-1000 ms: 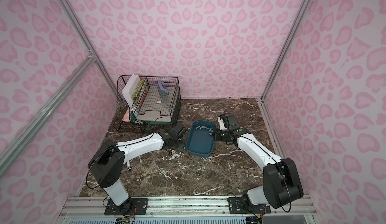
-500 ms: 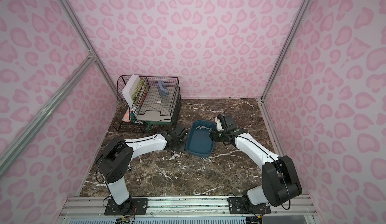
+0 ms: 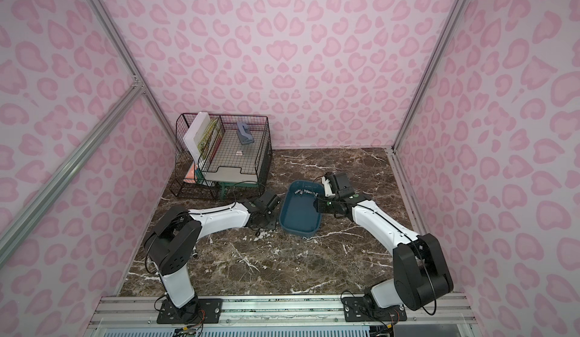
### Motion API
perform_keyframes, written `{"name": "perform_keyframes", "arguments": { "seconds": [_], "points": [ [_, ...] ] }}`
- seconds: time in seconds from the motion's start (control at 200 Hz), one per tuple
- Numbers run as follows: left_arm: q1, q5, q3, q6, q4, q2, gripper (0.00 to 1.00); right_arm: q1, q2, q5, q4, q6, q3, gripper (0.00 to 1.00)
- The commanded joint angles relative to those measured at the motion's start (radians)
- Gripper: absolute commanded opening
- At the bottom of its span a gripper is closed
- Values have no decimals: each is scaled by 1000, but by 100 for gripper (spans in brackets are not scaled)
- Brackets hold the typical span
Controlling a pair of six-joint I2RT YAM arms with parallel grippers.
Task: Take out the socket from the storage box
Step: Place the socket head at the center of the board, then pick up the socket head from the storage box.
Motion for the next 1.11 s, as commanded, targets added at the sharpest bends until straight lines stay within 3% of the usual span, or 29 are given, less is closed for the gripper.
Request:
{"name": "perform_keyframes", "arguments": {
  "seconds": [0.0, 0.295, 0.54, 1.1],
  "points": [
    [2, -15, -3, -6, 1, -18, 35, 3, 3, 10, 14, 0, 14, 41],
    [2, -16, 9, 9, -43, -90, 37, 10, 6, 14, 8, 6, 33, 42],
    [4, -46, 51, 33, -153, -245, 40, 38, 51, 26, 4, 23, 108, 43],
    [110, -22, 90, 84, -286, -537, 39, 97, 447, 119, -28, 77, 475, 40]
  ]
}}
